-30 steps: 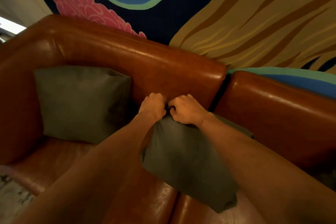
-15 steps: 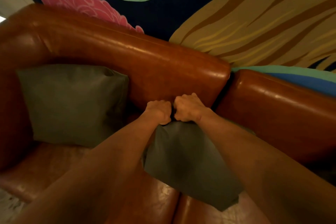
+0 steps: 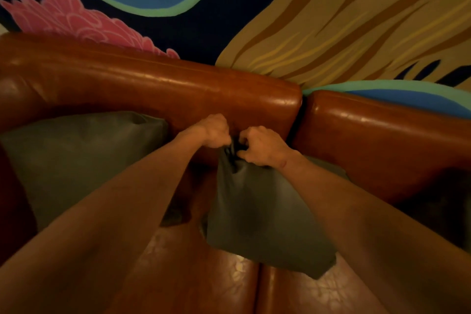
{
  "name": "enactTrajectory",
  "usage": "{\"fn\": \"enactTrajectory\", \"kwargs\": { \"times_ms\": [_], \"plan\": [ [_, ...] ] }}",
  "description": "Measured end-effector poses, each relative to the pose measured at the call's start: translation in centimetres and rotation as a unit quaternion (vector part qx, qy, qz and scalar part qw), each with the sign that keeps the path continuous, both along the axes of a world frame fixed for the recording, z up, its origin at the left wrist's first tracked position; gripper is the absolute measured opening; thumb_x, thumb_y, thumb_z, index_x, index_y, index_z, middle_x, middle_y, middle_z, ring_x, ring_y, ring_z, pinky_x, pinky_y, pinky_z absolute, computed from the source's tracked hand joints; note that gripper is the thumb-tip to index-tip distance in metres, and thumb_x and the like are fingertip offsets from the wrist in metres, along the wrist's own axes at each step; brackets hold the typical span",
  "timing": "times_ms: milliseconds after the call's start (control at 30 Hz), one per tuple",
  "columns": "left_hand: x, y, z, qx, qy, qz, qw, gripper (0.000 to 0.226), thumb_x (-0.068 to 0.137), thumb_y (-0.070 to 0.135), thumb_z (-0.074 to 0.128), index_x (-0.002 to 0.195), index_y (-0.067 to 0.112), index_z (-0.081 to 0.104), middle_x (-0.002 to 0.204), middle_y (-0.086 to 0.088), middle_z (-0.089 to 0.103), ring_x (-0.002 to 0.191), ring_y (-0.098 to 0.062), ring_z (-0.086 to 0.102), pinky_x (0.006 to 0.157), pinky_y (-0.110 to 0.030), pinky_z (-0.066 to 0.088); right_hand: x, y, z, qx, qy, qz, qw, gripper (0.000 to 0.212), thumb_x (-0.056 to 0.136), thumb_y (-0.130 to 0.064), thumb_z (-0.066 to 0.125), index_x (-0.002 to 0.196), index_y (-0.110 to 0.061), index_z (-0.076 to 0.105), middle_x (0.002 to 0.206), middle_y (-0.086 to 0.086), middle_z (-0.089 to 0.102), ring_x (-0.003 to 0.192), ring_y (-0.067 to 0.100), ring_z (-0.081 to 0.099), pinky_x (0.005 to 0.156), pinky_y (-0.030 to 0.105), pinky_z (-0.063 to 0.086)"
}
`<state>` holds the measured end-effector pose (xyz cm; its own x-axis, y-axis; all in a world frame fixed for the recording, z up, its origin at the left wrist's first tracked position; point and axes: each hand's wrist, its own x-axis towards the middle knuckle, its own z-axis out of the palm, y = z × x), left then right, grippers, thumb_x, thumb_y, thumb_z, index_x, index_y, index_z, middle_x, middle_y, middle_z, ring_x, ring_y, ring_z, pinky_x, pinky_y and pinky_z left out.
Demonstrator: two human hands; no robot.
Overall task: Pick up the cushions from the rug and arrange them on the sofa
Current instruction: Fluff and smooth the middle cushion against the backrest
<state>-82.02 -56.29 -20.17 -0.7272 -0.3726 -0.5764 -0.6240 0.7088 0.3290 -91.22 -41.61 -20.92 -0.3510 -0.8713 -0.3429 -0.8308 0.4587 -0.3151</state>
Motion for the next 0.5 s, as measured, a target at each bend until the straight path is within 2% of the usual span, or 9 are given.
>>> {"fn": "enactTrajectory", "kwargs": {
  "times_ms": [67,133,200,267,367,433,500],
  "plan": [
    [-0.1,-0.8,0.8,0.031,0.021,0.033,0.999,0.027,0.099,0.02,0.06,0.073,0.011,0.059,0.11,-0.015,0.068,0.101,-0.03,0.064,0.088,-0.038,0.051,-0.4,0.2,0.3,-0.017,-0.031,-0.029,0.999,0.031,0.093,-0.042,0.069,0.116,-0.022,0.072,0.122,0.005,0.071,0.115,0.029,0.065,0.088,0.036,0.05],
    [0.0,-1.2,0.9,0.073,0.048,0.089,0.992,0.025,0.105,0.025,0.052,0.093,0.007,0.066,0.117,-0.018,0.069,0.107,-0.032,0.066,0.088,-0.039,0.052,-0.6,0.5,0.7,-0.028,-0.062,-0.052,0.996,0.036,0.096,-0.047,0.066,0.121,-0.021,0.073,0.124,0.005,0.071,0.115,0.029,0.066,0.096,0.04,0.054],
    [0.1,-1.1,0.9,0.117,0.066,0.147,0.98,0.028,0.108,0.029,0.046,0.116,0.007,0.062,0.122,-0.011,0.063,0.105,-0.025,0.062,0.087,-0.037,0.053,-0.6,0.6,1.1,-0.04,-0.089,-0.077,0.992,0.04,0.096,-0.048,0.067,0.125,-0.019,0.072,0.125,0.005,0.071,0.114,0.026,0.066,0.099,0.041,0.054],
    [0.2,-0.9,0.9,0.135,0.08,0.174,0.972,0.035,0.11,0.031,0.043,0.129,0.006,0.058,0.124,-0.007,0.054,0.109,-0.024,0.058,0.092,-0.038,0.052,-0.7,0.3,1.4,-0.056,-0.1,-0.104,0.988,0.034,0.093,-0.04,0.074,0.118,-0.017,0.074,0.117,0.006,0.074,0.111,0.025,0.068,0.098,0.041,0.056],
    [0.7,-0.9,0.6,0.124,0.092,0.166,0.974,0.041,0.11,0.033,0.041,0.119,-0.001,0.062,0.11,-0.01,0.057,0.1,-0.027,0.061,0.099,-0.044,0.053,-1.1,-0.3,1.5,-0.06,-0.098,-0.122,0.986,0.015,0.092,-0.025,0.077,0.101,-0.013,0.077,0.102,0.004,0.074,0.109,0.025,0.069,0.097,0.041,0.056],
    [1.3,-1.0,0.3,0.11,0.095,0.155,0.977,0.045,0.109,0.034,0.041,0.113,-0.005,0.064,0.101,-0.017,0.063,0.101,-0.037,0.065,0.1,-0.049,0.053,-1.3,-0.5,1.7,-0.052,-0.09,-0.101,0.989,0.01,0.095,-0.022,0.072,0.093,-0.013,0.076,0.093,0.0,0.07,0.106,0.025,0.069,0.089,0.037,0.055],
    [1.7,-1.0,0.0,0.117,0.116,0.159,0.973,0.042,0.109,0.035,0.044,0.112,-0.003,0.062,0.108,-0.02,0.067,0.103,-0.036,0.066,0.094,-0.048,0.055,-1.5,-0.5,1.9,-0.052,-0.085,-0.087,0.991,0.012,0.099,-0.02,0.066,0.093,-0.016,0.076,0.099,0.002,0.072,0.108,0.025,0.068,0.085,0.032,0.049]
  ]
}}
